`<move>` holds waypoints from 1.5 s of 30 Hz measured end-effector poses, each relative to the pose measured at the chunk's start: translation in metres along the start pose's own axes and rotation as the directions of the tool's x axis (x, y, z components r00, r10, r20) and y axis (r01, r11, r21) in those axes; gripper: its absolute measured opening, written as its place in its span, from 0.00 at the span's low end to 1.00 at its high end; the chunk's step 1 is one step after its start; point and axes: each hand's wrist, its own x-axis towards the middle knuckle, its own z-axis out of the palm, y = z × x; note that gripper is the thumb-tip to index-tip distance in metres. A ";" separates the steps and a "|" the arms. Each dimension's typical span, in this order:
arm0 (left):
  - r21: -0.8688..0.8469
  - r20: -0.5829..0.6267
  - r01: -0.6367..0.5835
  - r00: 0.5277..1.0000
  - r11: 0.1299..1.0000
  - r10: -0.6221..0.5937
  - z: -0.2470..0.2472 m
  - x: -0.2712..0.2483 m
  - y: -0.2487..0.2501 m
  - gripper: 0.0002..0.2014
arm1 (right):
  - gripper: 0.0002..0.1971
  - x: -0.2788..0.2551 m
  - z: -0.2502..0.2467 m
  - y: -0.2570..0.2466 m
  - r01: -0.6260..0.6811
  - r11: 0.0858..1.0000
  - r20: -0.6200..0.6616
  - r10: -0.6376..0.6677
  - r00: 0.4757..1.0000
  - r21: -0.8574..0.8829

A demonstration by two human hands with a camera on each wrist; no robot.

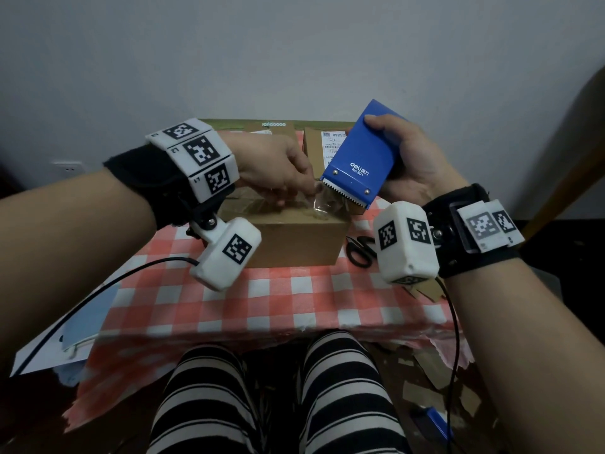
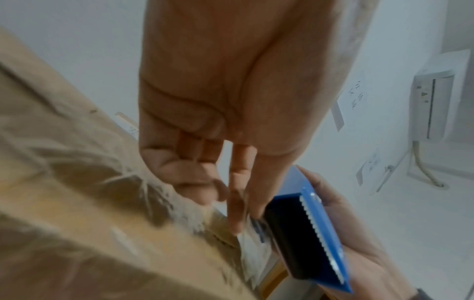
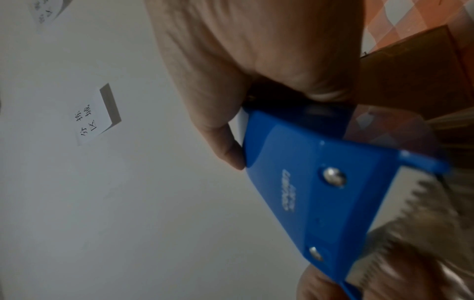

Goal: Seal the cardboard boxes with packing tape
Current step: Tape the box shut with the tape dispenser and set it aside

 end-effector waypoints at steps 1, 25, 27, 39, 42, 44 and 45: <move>0.011 -0.007 -0.006 1.000 1.000 0.006 0.000 -0.002 0.002 0.08 | 0.13 0.000 0.001 0.000 0.001 1.000 -0.001 -0.001 1.000 -0.002; -0.250 -0.132 0.091 0.983 0.964 -0.127 0.026 -0.013 -0.005 0.12 | 0.05 -0.010 0.009 0.004 -0.009 0.998 0.024 0.011 1.000 -0.059; -0.244 -0.112 0.094 0.986 0.965 -0.124 0.026 -0.012 -0.006 0.09 | 0.07 -0.009 0.008 0.004 -0.003 0.998 0.024 0.005 1.000 -0.069; -0.221 -0.111 0.119 0.983 0.968 -0.146 0.030 -0.014 -0.004 0.08 | 0.05 -0.008 0.011 0.006 0.004 0.996 0.047 0.000 0.999 -0.087; -0.256 -0.135 0.120 0.978 0.959 -0.158 0.035 -0.014 -0.005 0.12 | 0.04 -0.005 0.013 0.006 0.008 0.995 0.054 -0.002 0.999 -0.103; -0.281 -0.133 0.118 0.978 0.952 -0.160 0.038 -0.014 -0.006 0.13 | 0.04 -0.004 0.014 0.006 0.010 0.992 0.052 -0.004 0.999 -0.124; -0.299 -0.131 0.117 0.978 0.947 -0.162 0.038 -0.014 -0.006 0.15 | 0.04 -0.003 0.014 0.006 0.013 0.992 0.049 -0.007 0.999 -0.128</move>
